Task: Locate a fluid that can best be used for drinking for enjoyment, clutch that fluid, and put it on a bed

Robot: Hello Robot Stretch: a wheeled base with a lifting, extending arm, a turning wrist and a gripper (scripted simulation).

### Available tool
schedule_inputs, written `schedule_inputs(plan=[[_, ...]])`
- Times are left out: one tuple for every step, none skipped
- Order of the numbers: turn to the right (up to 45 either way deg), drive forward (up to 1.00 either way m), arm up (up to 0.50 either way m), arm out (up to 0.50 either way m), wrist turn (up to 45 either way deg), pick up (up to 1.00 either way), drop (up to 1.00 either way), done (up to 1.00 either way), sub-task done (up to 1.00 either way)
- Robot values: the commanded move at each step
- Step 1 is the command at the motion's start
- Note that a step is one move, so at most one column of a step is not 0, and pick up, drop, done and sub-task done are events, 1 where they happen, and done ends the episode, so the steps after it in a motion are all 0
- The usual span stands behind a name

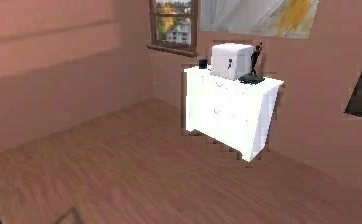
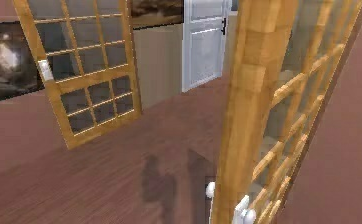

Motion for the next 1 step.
schedule_inputs(plan=[[21.0,0.0,0.0,0.0,0.0,0.0,0.0,0.0,0.0]])
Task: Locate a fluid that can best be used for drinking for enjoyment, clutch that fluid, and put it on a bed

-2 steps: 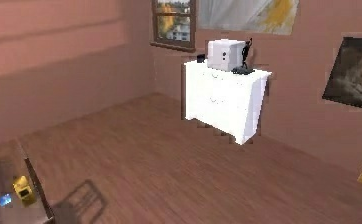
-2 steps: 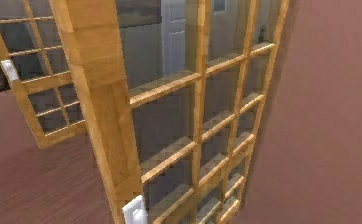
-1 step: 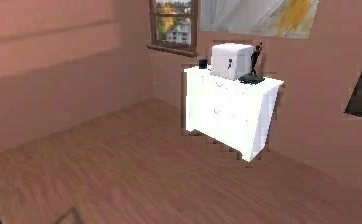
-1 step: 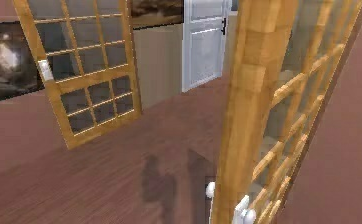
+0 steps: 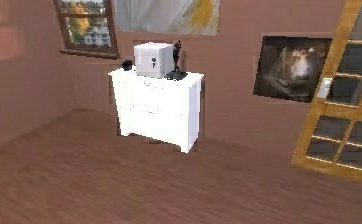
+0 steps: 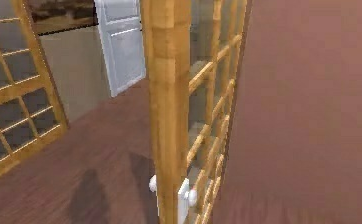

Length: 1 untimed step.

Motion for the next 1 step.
schedule_inputs(plan=[[0.0,0.25,0.0,0.0,0.0,0.0,0.0,0.0,0.0]])
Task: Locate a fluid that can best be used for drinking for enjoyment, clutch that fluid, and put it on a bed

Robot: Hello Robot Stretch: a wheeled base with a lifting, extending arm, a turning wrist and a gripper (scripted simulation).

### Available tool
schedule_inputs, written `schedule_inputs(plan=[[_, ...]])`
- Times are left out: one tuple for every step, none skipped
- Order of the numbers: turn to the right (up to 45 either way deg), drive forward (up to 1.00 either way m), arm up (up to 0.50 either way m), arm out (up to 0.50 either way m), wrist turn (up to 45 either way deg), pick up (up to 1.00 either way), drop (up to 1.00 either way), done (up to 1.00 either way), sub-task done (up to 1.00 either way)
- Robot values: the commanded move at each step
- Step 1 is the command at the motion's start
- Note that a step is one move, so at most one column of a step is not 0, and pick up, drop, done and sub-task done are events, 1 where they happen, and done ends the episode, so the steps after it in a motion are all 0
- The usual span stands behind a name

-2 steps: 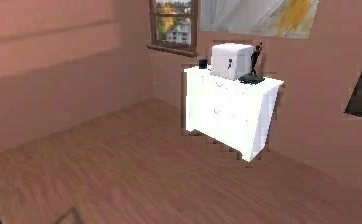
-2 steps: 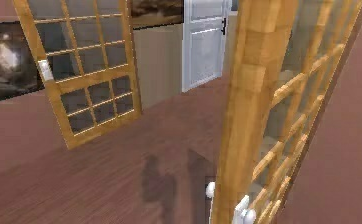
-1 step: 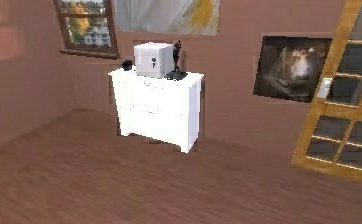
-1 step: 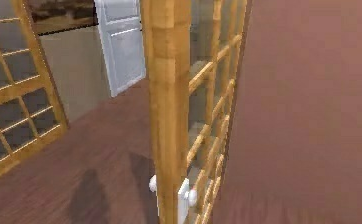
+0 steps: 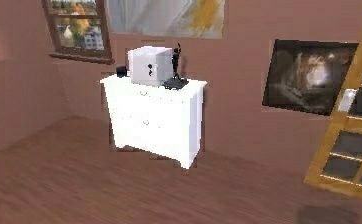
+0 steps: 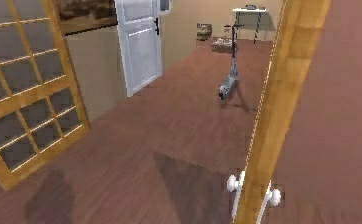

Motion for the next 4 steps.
schedule_inputs(plan=[[45.0,0.0,0.0,0.0,0.0,0.0,0.0,0.0,0.0],[15.0,0.0,0.0,0.0,0.0,0.0,0.0,0.0,0.0],[0.0,0.55,0.0,0.0,0.0,0.0,0.0,0.0,0.0],[36.0,0.0,0.0,0.0,0.0,0.0,0.0,0.0,0.0]])
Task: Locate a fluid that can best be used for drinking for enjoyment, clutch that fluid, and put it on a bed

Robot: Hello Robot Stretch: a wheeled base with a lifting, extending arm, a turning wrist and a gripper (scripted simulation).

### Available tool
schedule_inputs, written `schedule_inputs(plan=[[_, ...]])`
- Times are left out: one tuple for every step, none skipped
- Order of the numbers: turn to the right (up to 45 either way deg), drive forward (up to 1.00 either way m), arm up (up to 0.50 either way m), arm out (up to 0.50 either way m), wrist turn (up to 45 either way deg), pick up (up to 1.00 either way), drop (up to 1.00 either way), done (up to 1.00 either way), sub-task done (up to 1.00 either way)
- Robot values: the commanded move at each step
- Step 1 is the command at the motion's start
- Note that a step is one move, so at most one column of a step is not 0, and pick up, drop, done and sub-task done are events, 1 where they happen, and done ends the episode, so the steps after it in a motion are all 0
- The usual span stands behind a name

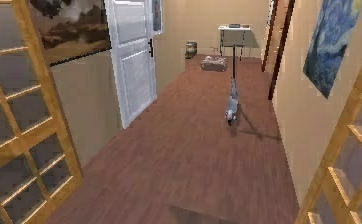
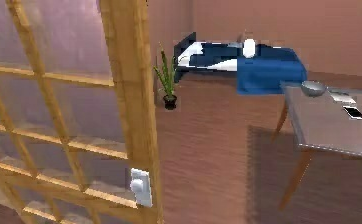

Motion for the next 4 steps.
schedule_inputs(plan=[[0.0,1.0,0.0,0.0,0.0,0.0,0.0,0.0,0.0],[0.0,1.0,0.0,0.0,0.0,0.0,0.0,0.0,0.0],[3.0,0.0,0.0,0.0,0.0,0.0,0.0,0.0,0.0],[0.0,1.0,0.0,0.0,0.0,0.0,0.0,0.0,0.0]])
